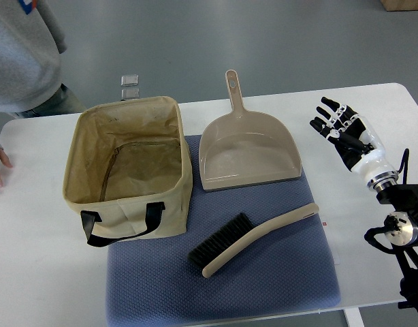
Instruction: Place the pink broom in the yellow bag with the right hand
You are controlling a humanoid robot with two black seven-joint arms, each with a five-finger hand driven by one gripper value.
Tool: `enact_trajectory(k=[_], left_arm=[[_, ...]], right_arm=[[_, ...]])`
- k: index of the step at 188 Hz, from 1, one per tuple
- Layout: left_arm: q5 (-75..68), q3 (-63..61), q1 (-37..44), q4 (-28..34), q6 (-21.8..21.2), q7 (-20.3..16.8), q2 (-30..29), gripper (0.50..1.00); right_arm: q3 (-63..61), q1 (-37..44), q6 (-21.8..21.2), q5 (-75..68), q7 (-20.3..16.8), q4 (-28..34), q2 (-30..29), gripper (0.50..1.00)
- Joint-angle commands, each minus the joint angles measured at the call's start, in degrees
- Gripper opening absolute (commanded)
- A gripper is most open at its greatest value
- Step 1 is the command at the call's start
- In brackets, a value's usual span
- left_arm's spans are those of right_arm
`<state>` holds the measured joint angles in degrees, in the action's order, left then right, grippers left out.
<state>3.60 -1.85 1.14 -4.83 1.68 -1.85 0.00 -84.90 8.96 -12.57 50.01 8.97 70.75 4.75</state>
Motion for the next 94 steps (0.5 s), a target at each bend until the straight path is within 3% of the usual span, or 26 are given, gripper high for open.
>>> enact_trajectory(k=[1,94], left_arm=[[0.1,0.0,0.0,0.0,0.0,0.0,0.0,1.0],[0.1,0.0,0.0,0.0,0.0,0.0,0.0,1.0]], right_arm=[[0.0,0.1,0.0,0.0,0.0,0.0,0.0,0.93],[0.0,0.3,0.3,0.0,0.0,0.0,0.6,0.93]])
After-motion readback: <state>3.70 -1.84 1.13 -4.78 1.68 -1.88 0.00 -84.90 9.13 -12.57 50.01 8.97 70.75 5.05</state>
